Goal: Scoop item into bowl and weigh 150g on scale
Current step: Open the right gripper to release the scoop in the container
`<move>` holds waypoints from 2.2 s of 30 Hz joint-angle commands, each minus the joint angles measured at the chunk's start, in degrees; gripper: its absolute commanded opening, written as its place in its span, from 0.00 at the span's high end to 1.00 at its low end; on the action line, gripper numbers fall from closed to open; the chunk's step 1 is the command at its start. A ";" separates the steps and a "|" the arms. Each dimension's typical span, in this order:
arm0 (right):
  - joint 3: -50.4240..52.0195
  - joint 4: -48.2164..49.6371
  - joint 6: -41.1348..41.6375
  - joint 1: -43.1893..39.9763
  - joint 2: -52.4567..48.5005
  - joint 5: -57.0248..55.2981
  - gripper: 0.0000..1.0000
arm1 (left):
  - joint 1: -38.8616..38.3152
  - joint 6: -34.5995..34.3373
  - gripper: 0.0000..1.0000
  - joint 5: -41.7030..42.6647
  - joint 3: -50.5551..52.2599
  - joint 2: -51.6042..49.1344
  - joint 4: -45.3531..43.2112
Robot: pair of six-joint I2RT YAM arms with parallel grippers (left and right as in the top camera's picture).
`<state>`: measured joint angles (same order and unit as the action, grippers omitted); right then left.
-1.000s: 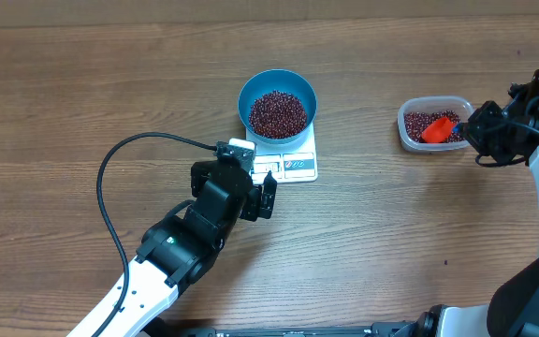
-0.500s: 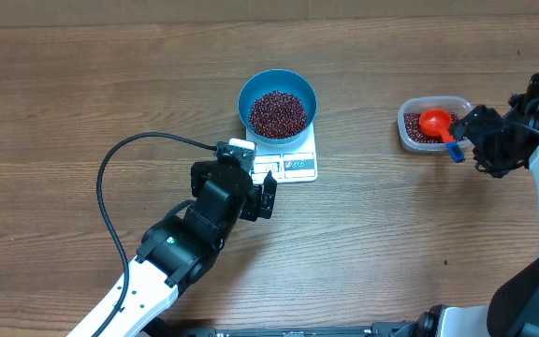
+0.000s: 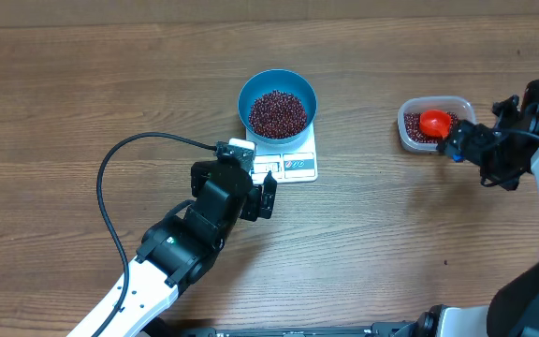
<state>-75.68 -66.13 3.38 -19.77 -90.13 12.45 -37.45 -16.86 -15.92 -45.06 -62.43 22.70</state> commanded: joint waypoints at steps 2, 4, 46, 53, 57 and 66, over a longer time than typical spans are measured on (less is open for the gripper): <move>-6.40 -3.96 -11.87 0.22 6.60 -0.44 0.00 | 0.31 -0.96 0.00 -0.59 -1.29 -0.09 -0.20; -8.00 -6.10 -13.88 0.22 8.15 -0.44 0.00 | 0.31 -0.96 0.00 -0.59 -1.29 -0.09 -0.20; -9.94 -10.69 -14.82 0.22 15.32 -0.44 0.00 | 0.31 -0.96 0.01 -0.59 -1.29 -0.09 -0.20; -9.94 -10.69 -14.82 0.22 15.32 -0.44 0.00 | 0.31 -0.96 0.01 -0.59 -1.29 -0.09 -0.20; -9.92 -10.73 -14.82 0.22 15.32 -0.44 0.00 | 0.31 -0.96 0.00 -0.59 -1.29 -0.11 -0.20; -9.92 -10.69 -14.82 0.22 15.32 -0.44 0.00 | 0.31 -0.96 0.01 -0.59 -1.29 -0.11 -0.20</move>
<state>-84.44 -76.84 -11.00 -19.77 -74.81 12.43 -37.45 -16.88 -15.92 -45.06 -62.43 22.70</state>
